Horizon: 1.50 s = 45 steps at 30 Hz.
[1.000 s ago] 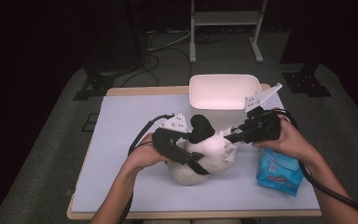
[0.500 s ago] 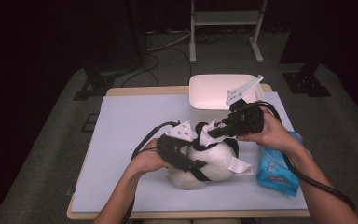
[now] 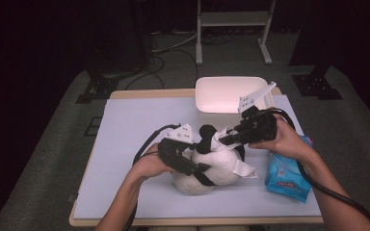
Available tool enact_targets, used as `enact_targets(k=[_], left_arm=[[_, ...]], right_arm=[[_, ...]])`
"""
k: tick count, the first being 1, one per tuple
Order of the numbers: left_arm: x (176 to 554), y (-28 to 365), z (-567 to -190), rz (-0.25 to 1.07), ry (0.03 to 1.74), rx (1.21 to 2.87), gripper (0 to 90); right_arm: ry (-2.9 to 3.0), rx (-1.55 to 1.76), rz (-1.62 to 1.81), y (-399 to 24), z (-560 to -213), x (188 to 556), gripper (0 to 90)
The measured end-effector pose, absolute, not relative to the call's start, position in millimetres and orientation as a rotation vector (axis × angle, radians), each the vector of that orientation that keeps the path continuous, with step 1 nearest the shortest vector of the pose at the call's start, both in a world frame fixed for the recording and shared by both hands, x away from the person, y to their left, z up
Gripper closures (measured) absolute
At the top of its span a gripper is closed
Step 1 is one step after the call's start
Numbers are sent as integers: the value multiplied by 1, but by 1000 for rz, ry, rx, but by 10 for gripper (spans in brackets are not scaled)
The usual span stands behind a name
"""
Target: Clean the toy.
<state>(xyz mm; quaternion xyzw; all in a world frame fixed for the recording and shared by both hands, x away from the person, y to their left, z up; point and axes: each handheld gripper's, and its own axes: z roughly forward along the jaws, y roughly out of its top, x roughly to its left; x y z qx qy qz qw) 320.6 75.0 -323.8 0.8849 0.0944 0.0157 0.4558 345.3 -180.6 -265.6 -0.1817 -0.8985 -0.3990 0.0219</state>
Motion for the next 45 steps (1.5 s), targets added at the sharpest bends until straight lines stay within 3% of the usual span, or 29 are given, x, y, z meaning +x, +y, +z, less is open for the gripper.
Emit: enact_targets(k=[24, 45], left_arm=[[322, 95, -325, 22, 250, 2149, 340], [324, 93, -322, 26, 254, 2161, 340]], right_arm=[[-2749, -796, -1152, -231, -312, 356, 776], [-2782, -668, -1167, -203, -292, 350, 776]])
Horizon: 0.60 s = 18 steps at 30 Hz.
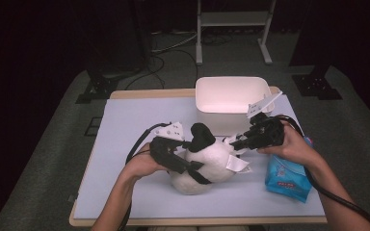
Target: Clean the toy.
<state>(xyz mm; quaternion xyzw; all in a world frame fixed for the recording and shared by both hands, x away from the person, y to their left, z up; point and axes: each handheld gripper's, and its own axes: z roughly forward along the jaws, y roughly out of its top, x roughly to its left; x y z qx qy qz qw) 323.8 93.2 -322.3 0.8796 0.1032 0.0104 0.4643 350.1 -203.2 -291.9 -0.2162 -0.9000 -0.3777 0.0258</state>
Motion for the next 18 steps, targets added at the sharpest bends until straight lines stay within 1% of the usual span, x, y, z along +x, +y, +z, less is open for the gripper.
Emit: enact_targets(k=[18], left_arm=[[324, 93, -323, 22, 256, 2153, 340]], right_arm=[[-2738, -766, -1177, -226, -308, 358, 776]])
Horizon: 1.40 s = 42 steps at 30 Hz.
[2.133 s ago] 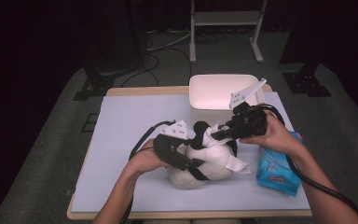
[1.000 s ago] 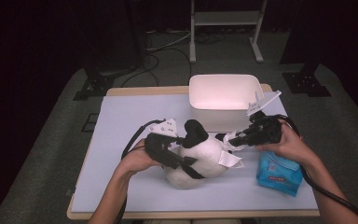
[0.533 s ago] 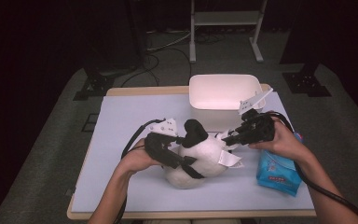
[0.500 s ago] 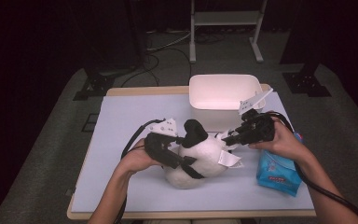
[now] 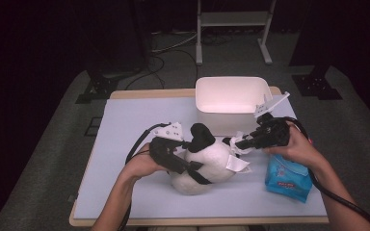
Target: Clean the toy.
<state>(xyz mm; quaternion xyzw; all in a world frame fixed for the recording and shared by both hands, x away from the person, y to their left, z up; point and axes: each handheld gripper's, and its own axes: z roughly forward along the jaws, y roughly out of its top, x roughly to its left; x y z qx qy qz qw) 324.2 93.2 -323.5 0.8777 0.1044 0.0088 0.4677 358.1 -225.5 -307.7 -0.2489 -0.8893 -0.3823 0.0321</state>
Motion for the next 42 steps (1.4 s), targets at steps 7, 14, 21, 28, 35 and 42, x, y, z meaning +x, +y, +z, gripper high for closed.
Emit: enact_targets(k=[7, 14, 21, 28, 35, 42], left_arm=[[325, 88, -318, 35, 256, 2165, 341], [326, 86, -304, 82, 251, 2207, 346], [326, 75, -301, 112, 242, 2275, 345], [332, 59, -306, 97, 240, 2302, 346], [335, 41, -313, 91, 241, 2336, 333], [336, 35, -321, 61, 231, 2323, 253]], right_arm=[[-2749, -725, -1189, -220, -301, 352, 776], [-2774, -679, -1208, -210, -289, 349, 777], [-2783, -642, -1231, -202, -278, 346, 778], [-2790, -622, -1252, -201, -271, 343, 778], [-2796, -648, -1221, -207, -279, 344, 778], [-2754, -727, -1199, -227, -301, 351, 776]])
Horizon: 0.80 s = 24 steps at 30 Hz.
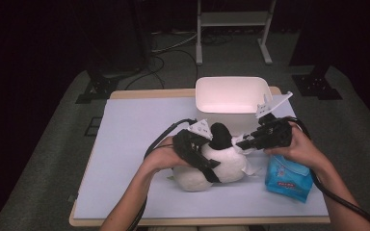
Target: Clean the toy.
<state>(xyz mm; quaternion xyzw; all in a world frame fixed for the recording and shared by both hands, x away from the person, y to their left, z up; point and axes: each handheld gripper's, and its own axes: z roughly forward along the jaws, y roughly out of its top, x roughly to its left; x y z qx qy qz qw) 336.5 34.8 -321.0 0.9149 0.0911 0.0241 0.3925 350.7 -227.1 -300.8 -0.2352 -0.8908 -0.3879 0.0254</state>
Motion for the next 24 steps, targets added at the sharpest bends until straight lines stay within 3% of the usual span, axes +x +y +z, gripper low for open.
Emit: enact_targets(k=[8, 16, 24], left_arm=[[339, 56, -321, 71, 276, 2319, 192], [354, 71, -349, 27, 396, 2357, 112], [355, 68, -360, -43, 361, 2334, 166]], right_arm=[[-2760, -807, -1159, -244, -316, 352, 776], [-2755, -868, -1119, -257, -330, 352, 774], [-2765, -853, -1124, -255, -323, 352, 775]])
